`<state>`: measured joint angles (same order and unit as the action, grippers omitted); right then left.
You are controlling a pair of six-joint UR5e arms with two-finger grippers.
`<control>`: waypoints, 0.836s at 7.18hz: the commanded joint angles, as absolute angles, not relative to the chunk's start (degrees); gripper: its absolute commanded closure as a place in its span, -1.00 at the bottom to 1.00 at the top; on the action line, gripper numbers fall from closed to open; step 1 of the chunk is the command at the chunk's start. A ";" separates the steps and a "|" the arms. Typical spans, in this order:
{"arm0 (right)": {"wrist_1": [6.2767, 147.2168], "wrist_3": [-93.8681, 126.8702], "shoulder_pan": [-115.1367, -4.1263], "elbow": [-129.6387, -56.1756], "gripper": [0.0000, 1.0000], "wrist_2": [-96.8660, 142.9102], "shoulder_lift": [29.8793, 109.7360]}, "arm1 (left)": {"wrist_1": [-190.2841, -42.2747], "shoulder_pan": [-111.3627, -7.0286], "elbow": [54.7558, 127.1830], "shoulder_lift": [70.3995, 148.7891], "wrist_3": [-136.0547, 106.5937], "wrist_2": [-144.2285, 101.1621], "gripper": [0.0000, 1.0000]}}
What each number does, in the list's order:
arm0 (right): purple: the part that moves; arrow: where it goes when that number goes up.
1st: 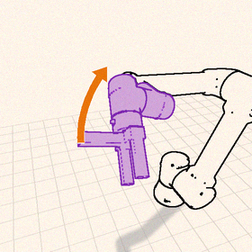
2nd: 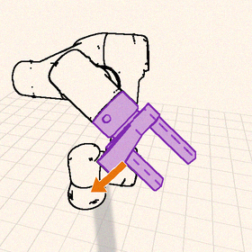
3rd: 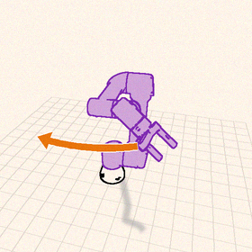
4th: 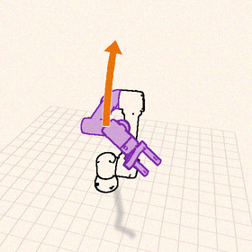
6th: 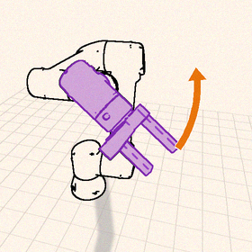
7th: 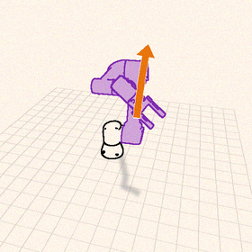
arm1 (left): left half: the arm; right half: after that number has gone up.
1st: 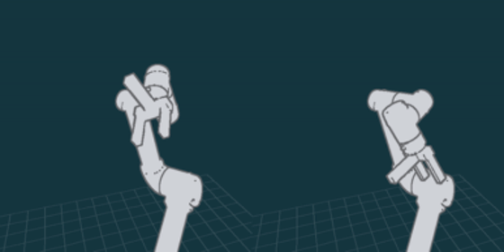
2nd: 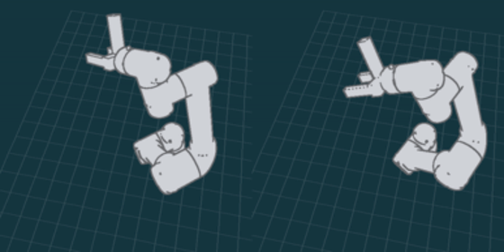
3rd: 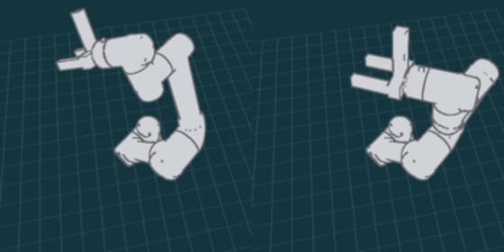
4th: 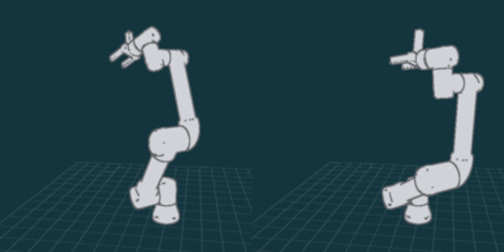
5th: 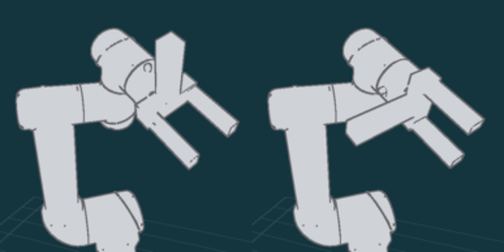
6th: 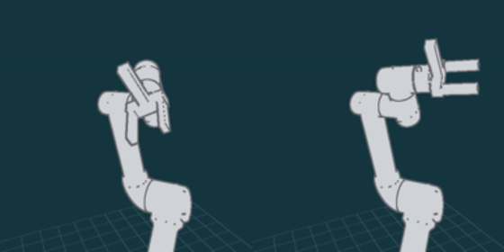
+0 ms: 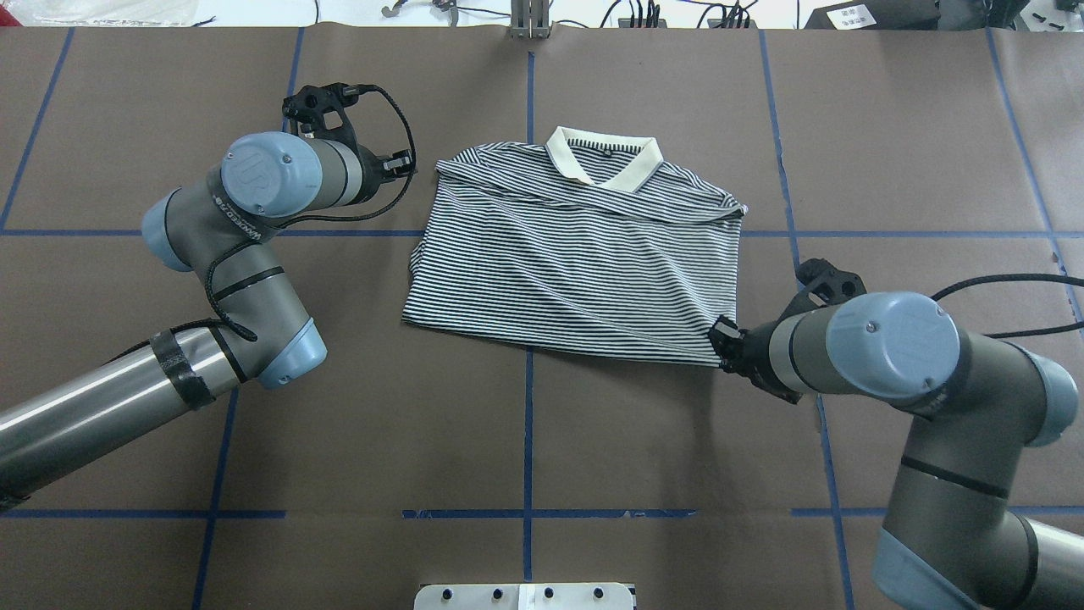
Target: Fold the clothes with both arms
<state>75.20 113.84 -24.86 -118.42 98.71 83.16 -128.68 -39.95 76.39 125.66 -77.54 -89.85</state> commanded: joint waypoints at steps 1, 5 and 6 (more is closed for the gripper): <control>75.06 121.35 -16.04 -125.49 1.00 106.29 89.28 | -128.67 -39.82 77.77 125.68 -79.96 -90.09 -0.23; 75.15 133.41 1.03 -128.14 -1.00 107.76 91.31 | -128.67 -36.05 84.89 123.06 -82.70 -91.66 -0.23; 75.15 133.42 1.32 -128.32 -1.00 107.84 91.32 | -128.67 -36.04 87.86 121.22 -85.84 -94.02 -0.23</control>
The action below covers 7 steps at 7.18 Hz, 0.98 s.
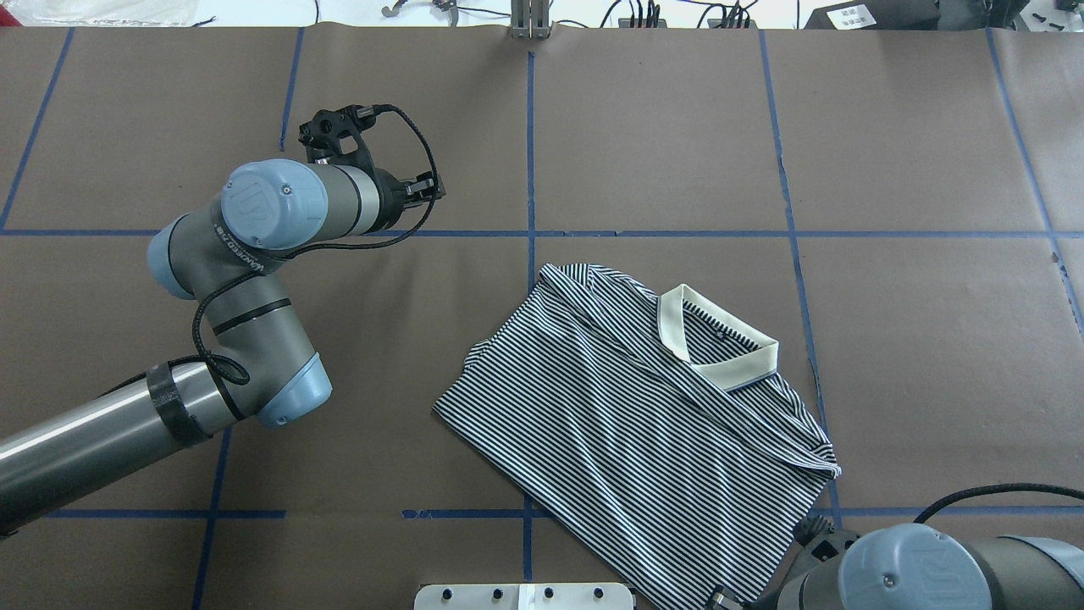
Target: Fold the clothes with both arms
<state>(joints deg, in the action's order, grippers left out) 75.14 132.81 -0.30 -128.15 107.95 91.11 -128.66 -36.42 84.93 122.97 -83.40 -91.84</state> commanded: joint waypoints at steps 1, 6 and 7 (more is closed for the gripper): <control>75.15 133.68 1.23 -128.58 -1.00 107.93 91.23 | -128.50 -35.43 91.63 119.64 -89.87 -96.91 -0.23; 74.88 133.07 -17.73 -131.58 -1.00 109.59 88.08 | -124.57 -20.23 102.39 112.77 -101.07 -89.93 -0.22; 74.88 132.98 -20.45 -131.57 -1.00 110.38 87.20 | -120.45 -19.34 102.39 112.94 -101.07 -89.74 -0.20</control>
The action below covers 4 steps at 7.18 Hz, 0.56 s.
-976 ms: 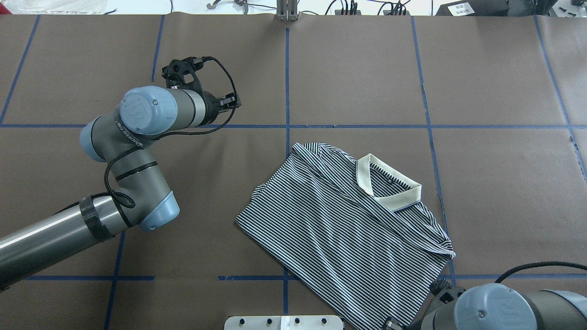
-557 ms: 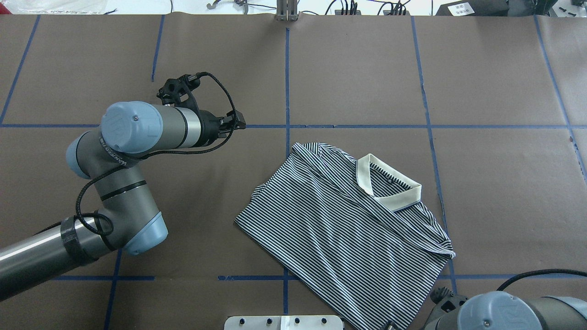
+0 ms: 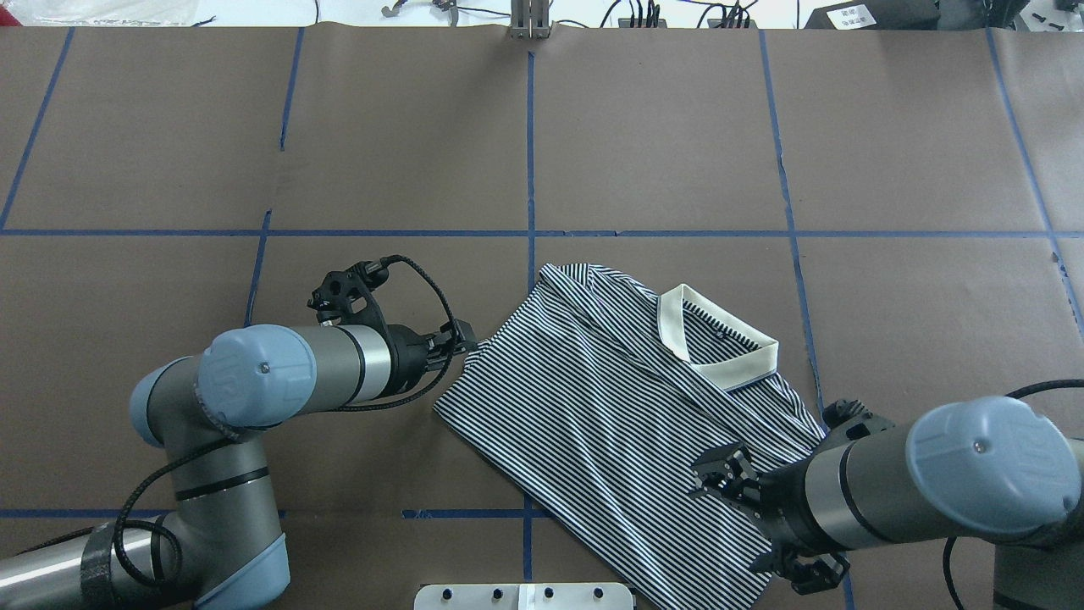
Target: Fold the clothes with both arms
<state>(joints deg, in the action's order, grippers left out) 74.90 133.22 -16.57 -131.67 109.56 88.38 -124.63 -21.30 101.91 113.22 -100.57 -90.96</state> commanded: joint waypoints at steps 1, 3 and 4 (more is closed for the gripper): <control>74.88 132.11 -21.52 -130.70 -1.00 110.83 85.71 | -116.41 -18.90 102.83 113.55 -101.07 -89.74 -0.19; 74.88 128.42 -22.23 -128.85 -1.00 110.22 84.90 | -113.73 -17.49 102.75 113.64 -101.07 -89.74 -0.17; 74.88 128.32 -22.58 -128.76 -1.00 110.21 84.82 | -113.73 -17.40 102.66 113.56 -100.99 -89.74 -0.15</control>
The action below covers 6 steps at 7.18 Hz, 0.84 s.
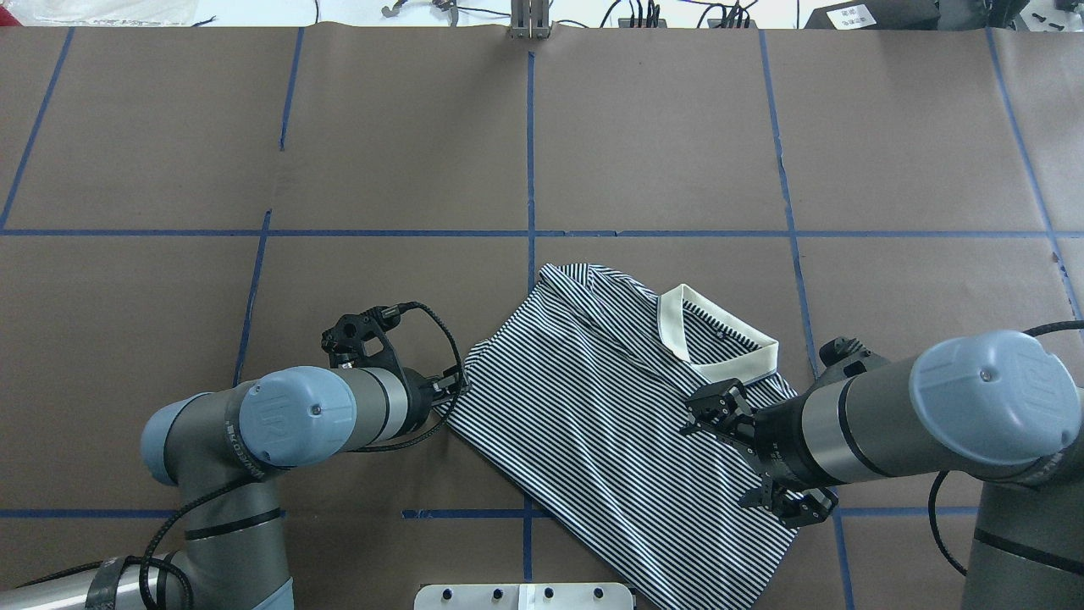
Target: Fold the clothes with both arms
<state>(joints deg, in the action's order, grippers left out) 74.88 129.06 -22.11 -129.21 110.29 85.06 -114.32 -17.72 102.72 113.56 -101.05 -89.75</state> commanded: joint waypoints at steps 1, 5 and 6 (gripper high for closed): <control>74.88 128.32 -22.67 -128.67 -1.00 110.21 84.73 | -113.64 -17.14 102.22 113.55 -100.99 -89.74 -0.11; 74.97 128.23 -22.68 -128.67 -1.00 110.57 84.64 | -111.01 -16.00 102.56 113.73 -100.81 -89.82 0.99; 74.97 128.23 -22.68 -128.67 -1.00 110.57 84.64 | -111.01 -16.00 102.83 113.73 -100.38 -89.91 1.00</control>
